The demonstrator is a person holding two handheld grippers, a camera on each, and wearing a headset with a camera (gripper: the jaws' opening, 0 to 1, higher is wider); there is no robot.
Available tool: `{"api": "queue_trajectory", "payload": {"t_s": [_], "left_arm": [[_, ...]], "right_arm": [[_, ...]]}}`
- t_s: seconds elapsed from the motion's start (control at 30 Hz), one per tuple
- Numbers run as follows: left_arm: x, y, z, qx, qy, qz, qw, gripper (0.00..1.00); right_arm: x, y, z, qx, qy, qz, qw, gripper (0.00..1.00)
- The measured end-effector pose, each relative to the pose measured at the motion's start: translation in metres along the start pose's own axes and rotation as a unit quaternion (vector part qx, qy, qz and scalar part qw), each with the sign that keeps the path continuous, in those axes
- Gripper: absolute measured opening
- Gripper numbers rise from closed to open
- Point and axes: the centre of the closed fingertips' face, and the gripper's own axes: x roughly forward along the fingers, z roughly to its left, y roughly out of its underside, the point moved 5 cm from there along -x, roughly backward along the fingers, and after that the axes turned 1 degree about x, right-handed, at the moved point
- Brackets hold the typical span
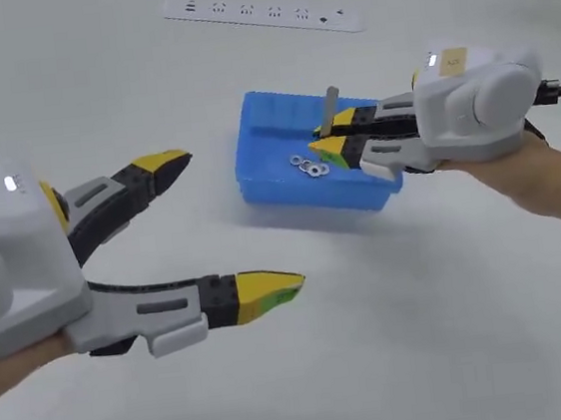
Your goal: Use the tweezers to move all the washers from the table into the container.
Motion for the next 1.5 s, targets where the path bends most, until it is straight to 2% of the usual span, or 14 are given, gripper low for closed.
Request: {"api": "queue_trajectory", "payload": {"t_s": [0.13,0.27,0.33,0.4,0.53,0.63,0.77,0.87,0.97,1.13,1.27,1.33,1.43,1.5], "left_arm": [[0.013,-0.013,0.011,0.009,0.004,-0.017,0.9998,0.91],[0.033,-0.025,0.016,0.002,0.033,-0.033,0.9989,0.90],[0.044,-0.026,0.020,0.012,0.040,-0.025,0.9988,0.87],[0.055,-0.027,0.023,0.045,0.053,-0.009,0.9975,0.78],[0.074,-0.038,0.023,0.051,0.079,-0.023,0.9953,0.72],[0.084,-0.038,0.024,0.087,0.098,-0.003,0.9914,0.65],[0.094,-0.034,0.026,0.088,0.116,0.024,0.9891,0.53],[0.098,-0.034,0.028,0.105,0.124,0.035,0.9861,0.48],[0.099,-0.036,0.027,0.109,0.137,0.041,0.9837,0.32],[0.102,-0.037,0.023,0.149,0.162,0.057,0.9739,0.21],[0.100,-0.037,0.023,0.170,0.168,0.070,0.9685,0.09],[0.098,-0.037,0.022,0.175,0.165,0.072,0.9679,0.08],[0.094,-0.036,0.020,0.206,0.164,0.077,0.9616,0.08],[0.091,-0.036,0.019,0.198,0.169,0.077,0.9624,0.07]], "right_arm": [[-0.001,-0.001,0.001,-0.014,-0.005,0.007,0.9999,0.07],[-0.003,-0.003,0.002,-0.020,-0.007,0.009,0.9997,0.07],[-0.004,-0.004,0.004,-0.028,-0.011,0.012,0.9995,0.08],[-0.004,-0.005,0.006,-0.031,-0.013,0.012,0.9994,0.08],[-0.005,-0.006,0.008,-0.038,-0.018,0.013,0.9990,0.08],[-0.006,-0.007,0.009,-0.043,-0.020,0.012,0.9988,0.08],[-0.008,-0.006,0.009,-0.049,-0.022,0.014,0.9984,0.08],[-0.009,-0.007,0.010,-0.052,-0.024,0.015,0.9983,0.08],[-0.010,-0.008,0.011,-0.051,-0.025,0.012,0.9983,0.08],[-0.008,-0.010,0.012,-0.057,-0.030,0.012,0.9979,0.08],[-0.009,-0.011,0.014,-0.063,-0.033,0.014,0.9974,0.08],[-0.009,-0.010,0.015,-0.067,-0.034,0.015,0.9971,0.08],[-0.011,-0.010,0.016,-0.075,-0.036,0.020,0.9963,0.08],[-0.013,-0.011,0.017,-0.080,-0.036,0.020,0.9960,0.08]]}}
